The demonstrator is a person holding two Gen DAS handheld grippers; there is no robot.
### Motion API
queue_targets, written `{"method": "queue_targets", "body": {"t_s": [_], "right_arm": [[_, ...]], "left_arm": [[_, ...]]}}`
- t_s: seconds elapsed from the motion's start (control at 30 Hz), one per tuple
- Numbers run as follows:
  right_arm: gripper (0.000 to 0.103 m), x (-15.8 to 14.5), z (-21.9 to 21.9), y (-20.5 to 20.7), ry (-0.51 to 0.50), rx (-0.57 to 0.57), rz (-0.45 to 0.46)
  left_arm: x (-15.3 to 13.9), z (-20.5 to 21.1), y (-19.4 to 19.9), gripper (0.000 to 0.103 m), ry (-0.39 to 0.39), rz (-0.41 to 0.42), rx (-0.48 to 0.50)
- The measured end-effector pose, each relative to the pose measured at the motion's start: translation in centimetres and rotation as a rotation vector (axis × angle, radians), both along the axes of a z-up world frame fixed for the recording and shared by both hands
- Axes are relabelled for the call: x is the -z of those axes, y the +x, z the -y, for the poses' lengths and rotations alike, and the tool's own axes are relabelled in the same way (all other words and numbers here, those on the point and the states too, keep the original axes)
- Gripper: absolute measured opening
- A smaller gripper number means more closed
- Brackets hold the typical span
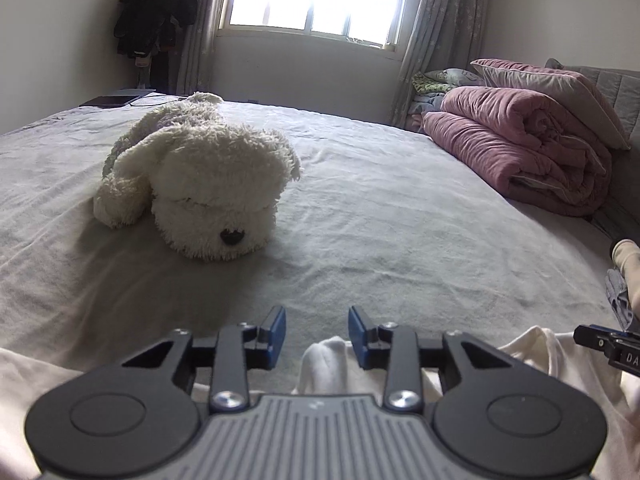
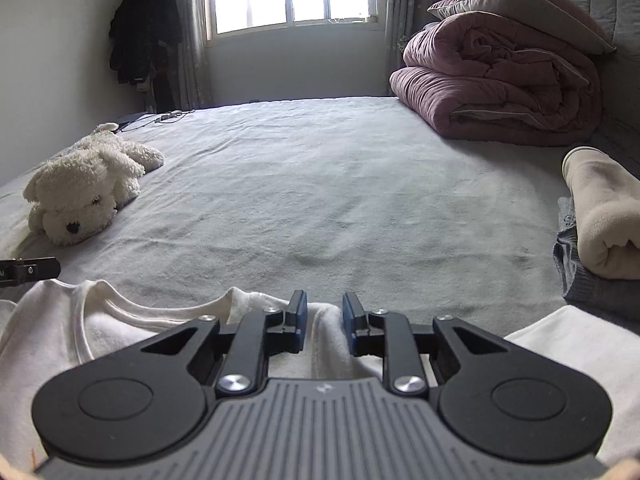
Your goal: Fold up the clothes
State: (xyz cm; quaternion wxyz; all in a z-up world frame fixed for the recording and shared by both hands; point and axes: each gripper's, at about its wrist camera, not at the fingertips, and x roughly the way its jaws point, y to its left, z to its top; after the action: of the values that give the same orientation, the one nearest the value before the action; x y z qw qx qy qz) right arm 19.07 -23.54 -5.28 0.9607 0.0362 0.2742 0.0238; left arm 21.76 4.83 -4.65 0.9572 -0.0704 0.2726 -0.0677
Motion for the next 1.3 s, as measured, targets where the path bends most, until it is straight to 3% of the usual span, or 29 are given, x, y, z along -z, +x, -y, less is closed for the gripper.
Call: {"method": "queue_targets", "body": {"t_s": [0.13,0.27,0.43,0.53,0.6,0.67,0.73,0.8,0.87,1.0,1.3], "right_arm": [[0.026,-0.6,-0.4,-0.1,0.068,-0.058,-0.032],[0.026,0.5,-1.1,0.5,0.103,-0.119,-0.08],[0.022,1.9,-2.1,1.1,0.036,-0.098,-0.014],[0.024,1.7,-2.2,1.3,0.011,-0.066,0.012],[0.031,1.3,-2.0,1.0,0.01,-0.051,0.031],[0.057,0.7,-1.6,0.2,0.022,-0.027,0.049],[0.057,-0.1,-1.1,-0.5,0.051,-0.019,0.037],[0.057,-1.0,-0.5,-1.3,0.064,-0.027,0.015],[0.057,-1.9,-0.1,-2.5,0.031,-0.035,0.0],[0.057,-3.7,1.5,-5.3,-0.034,-0.032,-0.034],[0.061,-4.3,7.2,-11.8,0.016,0.071,-0.177]], "left_arm": [[-0.6,-0.1,0.0,0.028,-0.053,-0.04,0.086],[1.3,0.9,1.0,0.021,-0.099,-0.129,0.211],[3.6,2.8,1.1,0.021,-0.008,-0.064,0.181],[3.5,3.2,1.2,0.023,0.01,-0.051,0.167],[3.3,2.9,1.2,0.03,-0.015,-0.046,0.169],[3.1,2.8,1.1,0.035,-0.03,-0.041,0.172],[2.9,2.9,1.0,0.039,-0.021,-0.036,0.166],[2.3,3.4,0.6,0.05,0.021,-0.024,0.14],[1.6,4.2,-0.1,0.055,0.054,-0.019,0.13],[0.1,6.0,-2.1,0.064,0.079,-0.023,0.177],[-1.5,9.6,-8.6,0.076,0.157,-0.054,0.29]]}}
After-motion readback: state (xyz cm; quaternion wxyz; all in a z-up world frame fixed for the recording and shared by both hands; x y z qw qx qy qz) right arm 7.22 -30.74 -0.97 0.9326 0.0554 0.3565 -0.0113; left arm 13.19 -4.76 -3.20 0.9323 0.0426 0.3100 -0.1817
